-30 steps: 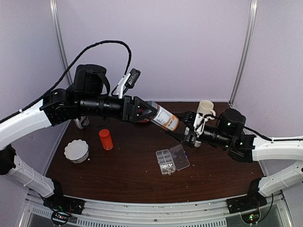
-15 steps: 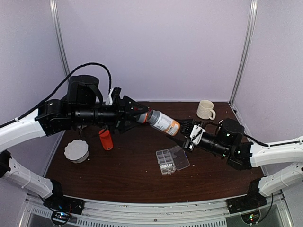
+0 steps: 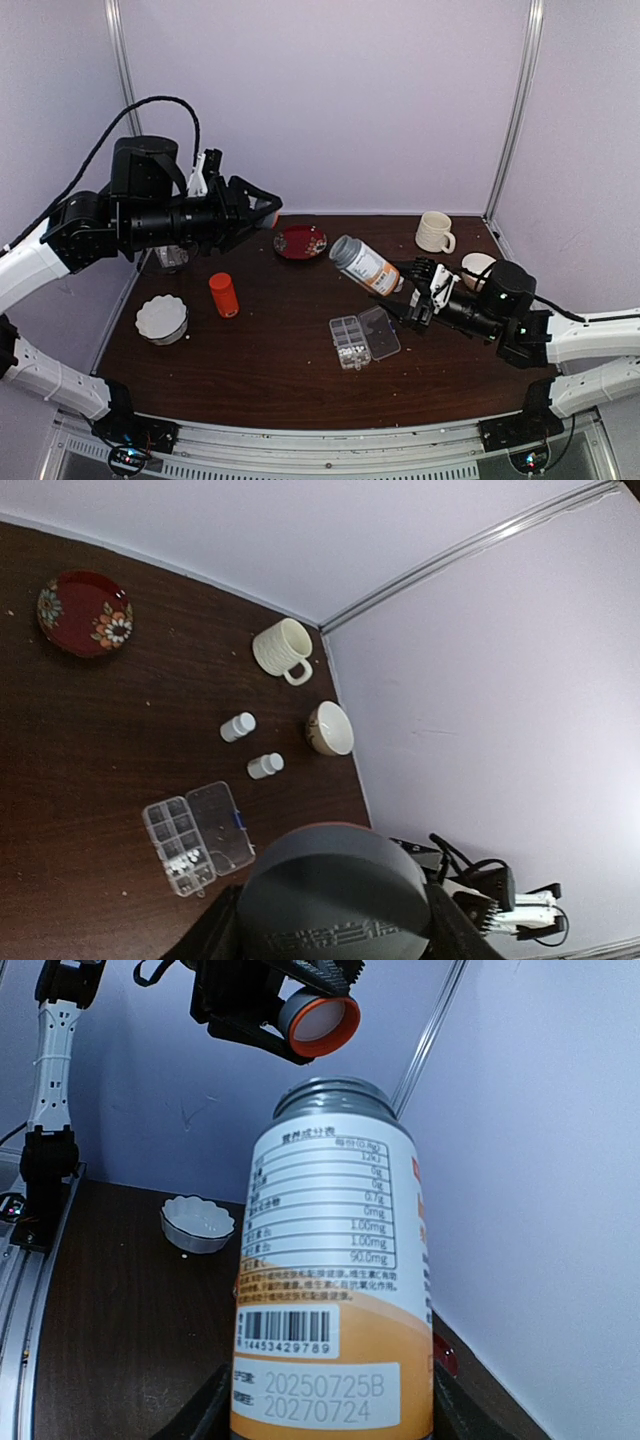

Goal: Sort the pills into containers
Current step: Pour the pill into the compartment of the pill container.

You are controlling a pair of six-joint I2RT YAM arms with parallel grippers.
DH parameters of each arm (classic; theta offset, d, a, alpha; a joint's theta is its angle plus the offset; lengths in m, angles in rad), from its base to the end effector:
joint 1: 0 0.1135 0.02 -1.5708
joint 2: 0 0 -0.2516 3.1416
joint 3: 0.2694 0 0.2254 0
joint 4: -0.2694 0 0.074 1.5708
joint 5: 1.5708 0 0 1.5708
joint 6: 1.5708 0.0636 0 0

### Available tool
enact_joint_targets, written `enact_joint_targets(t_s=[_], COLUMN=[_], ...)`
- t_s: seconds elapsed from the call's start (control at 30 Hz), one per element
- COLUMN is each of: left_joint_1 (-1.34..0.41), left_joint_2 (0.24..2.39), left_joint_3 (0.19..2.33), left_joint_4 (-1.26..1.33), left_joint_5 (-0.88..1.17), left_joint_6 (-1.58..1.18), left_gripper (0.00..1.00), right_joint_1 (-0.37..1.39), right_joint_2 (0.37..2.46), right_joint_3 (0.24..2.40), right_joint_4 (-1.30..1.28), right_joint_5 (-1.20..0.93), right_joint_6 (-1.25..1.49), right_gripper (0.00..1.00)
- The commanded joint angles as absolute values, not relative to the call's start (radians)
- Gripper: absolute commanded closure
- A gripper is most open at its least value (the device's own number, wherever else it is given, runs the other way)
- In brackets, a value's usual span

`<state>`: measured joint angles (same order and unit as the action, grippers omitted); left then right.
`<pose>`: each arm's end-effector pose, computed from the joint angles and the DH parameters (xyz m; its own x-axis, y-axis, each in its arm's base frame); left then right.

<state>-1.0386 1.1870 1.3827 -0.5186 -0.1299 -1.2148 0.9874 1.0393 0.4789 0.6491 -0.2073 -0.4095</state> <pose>0.1376 -0.2175 0.4044 -0.7986 -0.4755 -0.3690 0.1252 0.4685 -0.8745 0.1235 0.2109 0.2778 0.4149 -0.0787 -0.9065 -0.8334 0.3670 -0.4133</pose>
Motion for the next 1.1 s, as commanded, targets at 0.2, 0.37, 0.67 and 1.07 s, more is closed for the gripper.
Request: enact_joint_targets(t_s=[0.2, 0.37, 0.67, 1.07], left_joint_1=[-1.018, -1.018, -1.019, -1.017], left_joint_2=[1.182, 1.205, 1.199, 1.197], left_joint_3=[1.238, 1.229, 1.140, 1.058], left_joint_4=[-0.505, -0.531, -0.473, -0.377], left_joint_5=[-0.286, -0.310, -0.326, -0.295], left_joint_6=[-0.742, -0.671, -0.565, -0.505], left_gripper=[1.00, 1.00, 1.00, 1.00], right_joint_1=[0.965, 0.939, 0.920, 0.861], right_joint_2=[0.869, 0.834, 0.914, 1.090], right_joint_3=[0.395, 0.344, 0.335, 0.436], right_joint_4=[0.298, 0.212, 0.096, 0.059], right_joint_5=[-0.263, -0.295, -0.312, -0.321], right_joint_6=[-0.029, 0.106, 0.241, 0.272], right_gripper=[1.00, 1.00, 1.00, 1.00])
